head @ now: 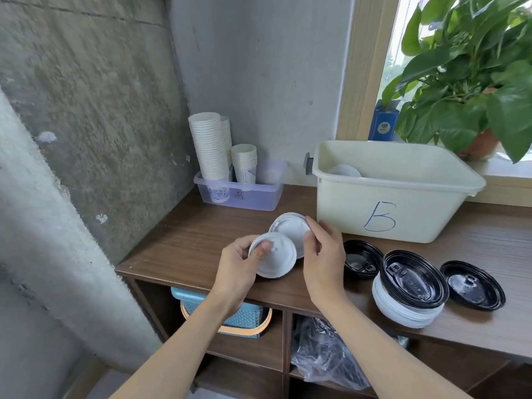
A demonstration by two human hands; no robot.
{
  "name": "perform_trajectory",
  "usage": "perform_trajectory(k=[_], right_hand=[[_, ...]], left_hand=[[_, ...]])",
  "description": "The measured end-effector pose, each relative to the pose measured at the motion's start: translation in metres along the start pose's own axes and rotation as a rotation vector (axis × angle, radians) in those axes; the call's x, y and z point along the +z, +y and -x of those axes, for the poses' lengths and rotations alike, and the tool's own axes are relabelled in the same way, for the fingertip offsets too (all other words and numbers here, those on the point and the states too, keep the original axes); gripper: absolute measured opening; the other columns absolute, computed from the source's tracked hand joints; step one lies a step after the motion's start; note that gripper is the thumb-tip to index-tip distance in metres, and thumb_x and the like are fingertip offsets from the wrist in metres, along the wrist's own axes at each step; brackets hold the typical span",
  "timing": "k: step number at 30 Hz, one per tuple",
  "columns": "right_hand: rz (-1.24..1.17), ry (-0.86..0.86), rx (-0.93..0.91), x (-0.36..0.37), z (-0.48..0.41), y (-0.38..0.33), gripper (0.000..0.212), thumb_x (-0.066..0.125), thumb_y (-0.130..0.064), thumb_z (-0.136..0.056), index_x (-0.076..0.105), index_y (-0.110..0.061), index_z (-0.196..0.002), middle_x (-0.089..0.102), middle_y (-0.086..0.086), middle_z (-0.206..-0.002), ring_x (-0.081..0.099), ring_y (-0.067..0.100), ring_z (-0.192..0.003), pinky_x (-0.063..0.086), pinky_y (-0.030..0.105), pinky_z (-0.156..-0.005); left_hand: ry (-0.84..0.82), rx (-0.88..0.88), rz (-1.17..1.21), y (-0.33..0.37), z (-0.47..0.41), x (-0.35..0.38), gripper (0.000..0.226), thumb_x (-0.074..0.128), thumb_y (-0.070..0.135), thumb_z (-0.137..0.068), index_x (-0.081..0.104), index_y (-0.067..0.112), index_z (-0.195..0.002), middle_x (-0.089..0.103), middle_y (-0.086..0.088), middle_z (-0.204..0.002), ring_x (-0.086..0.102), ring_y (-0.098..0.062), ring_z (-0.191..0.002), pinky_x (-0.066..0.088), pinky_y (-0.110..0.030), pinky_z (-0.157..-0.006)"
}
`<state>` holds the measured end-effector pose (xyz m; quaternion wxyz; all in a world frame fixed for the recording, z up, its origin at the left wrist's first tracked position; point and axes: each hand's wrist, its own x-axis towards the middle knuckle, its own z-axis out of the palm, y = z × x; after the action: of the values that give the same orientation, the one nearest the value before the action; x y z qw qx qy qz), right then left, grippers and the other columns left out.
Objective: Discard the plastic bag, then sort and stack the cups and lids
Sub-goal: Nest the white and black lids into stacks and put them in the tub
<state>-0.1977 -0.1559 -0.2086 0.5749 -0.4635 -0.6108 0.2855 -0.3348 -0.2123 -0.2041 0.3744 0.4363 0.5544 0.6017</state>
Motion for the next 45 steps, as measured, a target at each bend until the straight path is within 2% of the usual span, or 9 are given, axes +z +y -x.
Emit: perform_trajectory(k=[4,9,16,23,26,28,32,36,45], right_hand=[[-0.006,0.057,0.013,0.002,0.002,0.001,0.03,0.053,-0.002,-0.093,0.068,-0.015,-0.116,0.049,0.004,-0.101,0.052,0.018,-0.092,0.036,0.009,-0.083],[-0.004,0.085,0.015,0.0,0.002,-0.001,0.03,0.054,0.001,-0.09,0.067,-0.012,-0.114,0.056,0.004,-0.095,0.054,0.014,-0.083,0.042,0.016,-0.08],[-0.076,0.043,-0.016,-0.004,0.005,-0.007,0.021,0.057,0.0,-0.088,0.065,-0.017,-0.097,0.057,0.002,-0.093,0.055,0.006,-0.08,0.039,0.006,-0.071],[-0.169,-0.142,0.047,-0.001,0.007,-0.008,0.019,0.056,-0.002,-0.088,0.059,-0.021,-0.09,0.065,-0.006,-0.086,0.06,0.012,-0.081,0.05,0.028,-0.075],[-0.189,-0.311,0.066,0.001,0.01,-0.01,0.013,0.052,-0.024,-0.092,0.058,-0.023,-0.104,0.065,-0.007,-0.099,0.06,0.01,-0.091,0.05,0.034,-0.082],[-0.191,-0.414,0.099,0.002,0.011,-0.011,0.034,0.048,-0.043,-0.09,0.054,-0.027,-0.119,0.064,-0.011,-0.11,0.059,0.007,-0.103,0.049,0.035,-0.091],[-0.209,-0.564,0.106,-0.001,0.012,-0.015,0.054,0.048,-0.06,-0.085,0.05,-0.029,-0.128,0.063,-0.016,-0.116,0.056,-0.003,-0.109,0.045,0.021,-0.095],[-0.099,-0.536,0.035,-0.003,0.013,-0.019,0.027,0.052,-0.035,-0.095,0.053,-0.029,-0.122,0.064,-0.015,-0.115,0.055,-0.007,-0.105,0.04,0.006,-0.086],[0.003,-0.48,-0.065,0.001,0.013,-0.016,0.04,0.049,-0.024,-0.098,0.045,-0.015,-0.136,0.052,-0.006,-0.131,0.046,0.003,-0.12,0.035,0.017,-0.103]], left_hand=[[-0.032,0.024,-0.03,0.002,0.003,0.004,0.011,0.065,0.023,-0.092,0.075,0.018,-0.094,0.073,0.0,-0.099,0.063,-0.007,-0.091,0.046,-0.019,-0.081],[-0.046,0.039,-0.002,0.003,0.003,0.003,0.012,0.064,0.02,-0.093,0.074,0.017,-0.096,0.074,0.0,-0.095,0.06,-0.008,-0.089,0.045,-0.026,-0.085],[-0.03,0.066,0.03,0.002,0.003,0.003,0.014,0.063,0.02,-0.094,0.075,0.018,-0.1,0.074,-0.002,-0.103,0.063,-0.012,-0.098,0.047,-0.029,-0.09],[0.051,0.143,0.054,0.001,0.005,0.005,0.02,0.056,0.033,-0.097,0.069,0.021,-0.106,0.07,0.006,-0.107,0.061,-0.008,-0.101,0.048,-0.024,-0.086],[0.09,0.2,-0.014,-0.002,0.005,0.005,0.021,0.045,0.044,-0.099,0.053,0.029,-0.111,0.062,0.012,-0.105,0.057,-0.004,-0.095,0.049,-0.023,-0.082],[0.109,0.225,-0.051,-0.002,0.006,0.004,0.017,0.039,0.043,-0.1,0.045,0.033,-0.112,0.057,0.01,-0.105,0.056,-0.003,-0.093,0.049,-0.024,-0.081],[0.166,0.256,-0.113,-0.001,0.007,0.006,0.024,0.039,0.032,-0.103,0.043,0.027,-0.126,0.055,0.013,-0.113,0.056,0.006,-0.097,0.047,-0.013,-0.083],[0.173,0.203,-0.157,-0.002,0.007,0.006,0.036,0.043,0.037,-0.1,0.05,0.02,-0.13,0.059,0.011,-0.12,0.056,0.01,-0.104,0.044,-0.006,-0.083],[0.07,0.228,-0.226,-0.002,0.011,0.005,0.011,0.053,0.023,-0.1,0.058,0.02,-0.109,0.068,0.01,-0.098,0.063,-0.003,-0.093,0.048,-0.016,-0.077]])
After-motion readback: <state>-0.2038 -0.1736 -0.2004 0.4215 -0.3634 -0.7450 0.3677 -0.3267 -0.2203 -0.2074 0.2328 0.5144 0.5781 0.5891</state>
